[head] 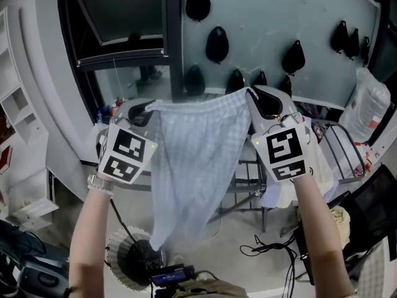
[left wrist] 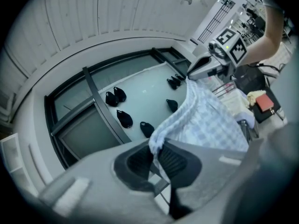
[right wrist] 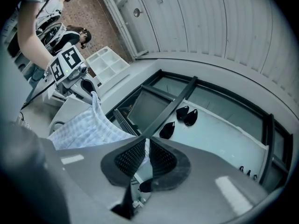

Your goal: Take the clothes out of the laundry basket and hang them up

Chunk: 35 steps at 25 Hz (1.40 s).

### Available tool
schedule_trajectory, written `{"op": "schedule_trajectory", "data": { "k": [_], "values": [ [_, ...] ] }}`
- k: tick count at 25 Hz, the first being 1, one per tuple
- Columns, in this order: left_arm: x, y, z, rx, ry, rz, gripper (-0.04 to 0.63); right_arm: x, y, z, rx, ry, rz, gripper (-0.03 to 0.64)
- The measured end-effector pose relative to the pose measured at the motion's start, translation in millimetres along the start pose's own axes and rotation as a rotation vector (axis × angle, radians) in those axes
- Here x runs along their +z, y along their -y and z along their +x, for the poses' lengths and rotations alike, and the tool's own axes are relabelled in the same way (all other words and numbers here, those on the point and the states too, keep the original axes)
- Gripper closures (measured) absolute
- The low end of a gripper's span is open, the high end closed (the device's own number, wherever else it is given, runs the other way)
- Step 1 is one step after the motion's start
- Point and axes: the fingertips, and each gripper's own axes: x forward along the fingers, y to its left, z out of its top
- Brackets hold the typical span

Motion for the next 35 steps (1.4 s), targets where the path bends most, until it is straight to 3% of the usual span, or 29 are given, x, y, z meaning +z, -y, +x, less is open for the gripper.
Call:
{"op": "schedule_trajectory", "data": {
  "k": [5,18,29,35],
  "values": [
    [-17.9,-17.2,46.2,0.002,-0.018,0.011,0.586,-22.1,7.3,43.1,0.002,-0.028,-0.002,0.589],
    [-107.7,-67.5,208.4,-0.112,-0.074,-0.055,0.588,-105.1,2.4,204.3,0.023,-0.193,-0.021,0.589],
    [-152.8,-115.3,323.8,-0.156,-0.091,-0.104,0.588,-159.9,15.4,329.9,-0.006,-0.272,-0.011,0.589],
    [-168.2,-140.6,372.4,-0.163,-0.089,-0.137,0.588,-182.0,21.4,380.7,-0.013,-0.296,0.064,0.589]
  ]
}}
